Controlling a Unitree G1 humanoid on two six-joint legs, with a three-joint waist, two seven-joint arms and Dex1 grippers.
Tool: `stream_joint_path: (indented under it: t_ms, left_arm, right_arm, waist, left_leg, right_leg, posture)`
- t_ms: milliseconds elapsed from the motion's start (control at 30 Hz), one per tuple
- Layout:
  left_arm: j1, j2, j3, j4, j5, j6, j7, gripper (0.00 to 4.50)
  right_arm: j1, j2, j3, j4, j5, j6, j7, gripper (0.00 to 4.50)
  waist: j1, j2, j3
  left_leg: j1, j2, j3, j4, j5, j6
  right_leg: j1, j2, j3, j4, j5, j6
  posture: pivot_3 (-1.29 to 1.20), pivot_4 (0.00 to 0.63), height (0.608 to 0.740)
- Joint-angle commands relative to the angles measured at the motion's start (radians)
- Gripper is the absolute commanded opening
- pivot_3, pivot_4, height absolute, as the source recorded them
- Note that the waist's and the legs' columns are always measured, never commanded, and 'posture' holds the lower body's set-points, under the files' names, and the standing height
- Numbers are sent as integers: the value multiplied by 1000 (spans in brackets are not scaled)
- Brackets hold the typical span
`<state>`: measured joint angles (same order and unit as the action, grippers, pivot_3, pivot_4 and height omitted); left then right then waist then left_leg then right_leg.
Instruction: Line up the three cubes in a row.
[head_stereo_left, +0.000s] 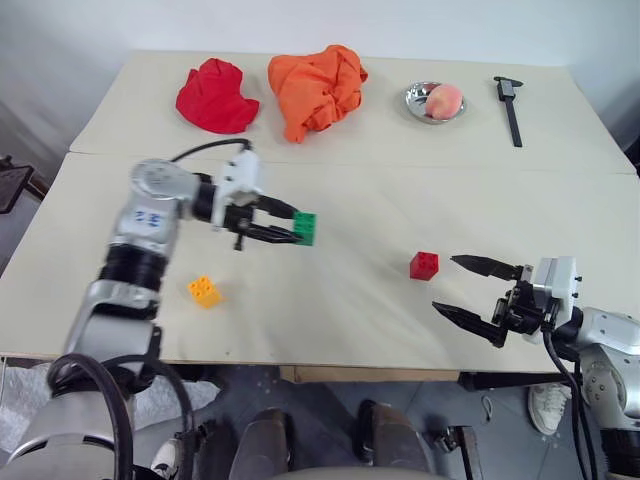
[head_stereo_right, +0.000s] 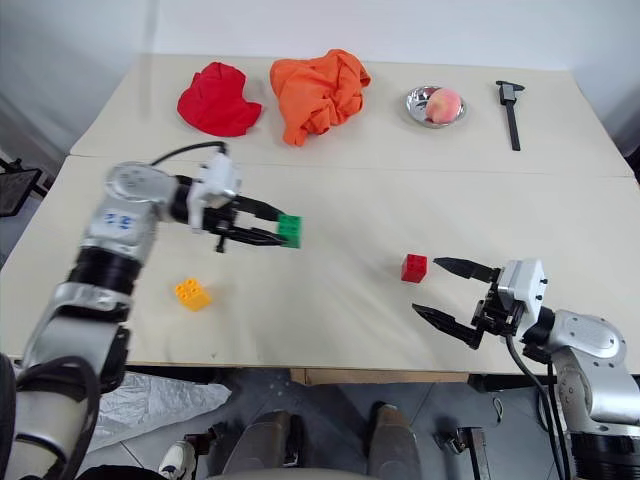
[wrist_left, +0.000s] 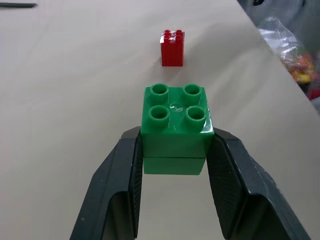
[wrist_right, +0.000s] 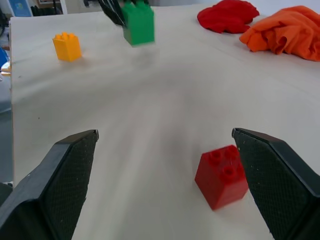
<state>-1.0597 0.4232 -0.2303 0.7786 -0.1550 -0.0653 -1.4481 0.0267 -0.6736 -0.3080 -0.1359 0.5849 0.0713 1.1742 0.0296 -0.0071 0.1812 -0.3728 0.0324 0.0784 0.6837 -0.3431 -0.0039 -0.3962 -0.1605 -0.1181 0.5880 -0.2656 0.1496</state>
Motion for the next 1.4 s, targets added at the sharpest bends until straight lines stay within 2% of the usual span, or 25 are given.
stream_joint_path:
  t_ms: [33, 233, 433, 633, 733, 867, 900, 1033, 1133, 1200, 1300, 1400]
  left_arm:
    - [-87, -91, -37, 179, 95, -78, 88, 1471]
    - [-147, -210, -54, 339, 175, -132, 145, 1471]
    - [-143, -250, -58, 372, 237, -139, 225, 1471]
    - [-122, -262, -44, 358, 232, -103, 189, 1471]
    - [-104, -258, -42, 346, 232, -91, 151, 2442]
    - [-103, -248, 16, 325, 195, -128, 183, 3677]
    - [-105, -235, 31, 314, 184, -141, 171, 3988]
    - [-97, -175, 68, 258, 152, -148, 84, 3988]
    - [-54, -38, 122, 102, 69, -138, -60, 3988]
    - [-11, 29, 149, -7, 6, -66, -129, 3988]
    - [101, 136, 244, -177, -88, 1, -95, 4492]
    - [254, 213, 336, -297, -130, -33, -7, 4492]
  right_arm:
    - [24, -20, -73, 6, 37, 4, -4, 4500]
    - [45, -31, -103, 67, 20, -22, 12, 4500]
    - [44, -35, -107, 68, 17, -27, 14, 4500]
    - [41, -30, -98, 63, 14, -24, 7, 4500]
    - [27, -25, -84, 60, 11, -20, 0, 4500]
    - [-8, -14, -72, 60, 29, 1, -14, 4500]
    - [-22, -11, -69, 59, 38, 12, -20, 4500]
    - [-51, -12, -38, 54, 38, 25, -9, 4500]
    - [-104, -6, 31, 47, 40, 52, 18, 4500]
    - [-127, -16, 62, 39, 65, 119, 25, 4500]
    - [-186, 5, 124, 29, 50, 118, 48, 4500]
    - [-236, 36, 169, 24, 40, 108, 56, 4500]
  waist:
    - [-2, 0, 0]
    - [-9, -1, 1]
    - [-5, -1, 1]
    - [-1, -1, 1]
    - [-3, -1, 1]
    - [-5, -1, 1]
    - [-5, -1, 1]
    - [-6, -1, 0]
    - [-18, -1, 1]
    - [-27, 0, 0]
    - [-30, 0, 0]
    - [-33, 0, 0]
  left_leg:
    - [0, 0, 0, 0, 0, 0]
    - [-1, 0, 1, -1, -1, 1]
    - [-1, 0, 0, 0, -1, 1]
    - [-1, 0, 0, 1, -1, 2]
    - [-1, 0, 0, 1, -1, 2]
    - [-1, 0, 0, 1, -1, 2]
    - [-1, 0, 0, 1, -1, 2]
    - [-1, 0, 0, 1, -1, 2]
    - [-1, 0, 0, 1, -1, 2]
    - [-1, 1, 1, 1, -1, 2]
    - [-1, 0, 0, 1, -1, 2]
    - [-1, 1, 0, 1, -1, 2]
  right_leg:
    - [0, 0, 0, -1, 1, 1]
    - [-1, 0, 0, -2, 1, 1]
    - [-1, 0, 1, -2, 1, 1]
    - [0, -1, 1, -1, 1, 2]
    - [0, -1, 1, -1, 1, 2]
    - [-1, -1, 1, -1, 1, 2]
    - [-1, -1, 1, -1, 1, 2]
    - [-1, -1, 1, -1, 1, 2]
    - [-1, -1, 1, -1, 1, 2]
    - [-2, 0, 1, 0, 1, 2]
    - [-2, -1, 1, 1, 1, 1]
    - [-2, -1, 1, 1, 1, 1]
  posture:
    - [0, 150, 740]
    - [0, 150, 740]
    - [0, 150, 740]
    - [0, 150, 740]
    - [0, 150, 740]
    - [0, 150, 740]
    - [0, 150, 740]
    - [0, 150, 740]
    - [0, 150, 740]
    - [0, 150, 740]
    - [0, 150, 740]
    - [0, 150, 740]
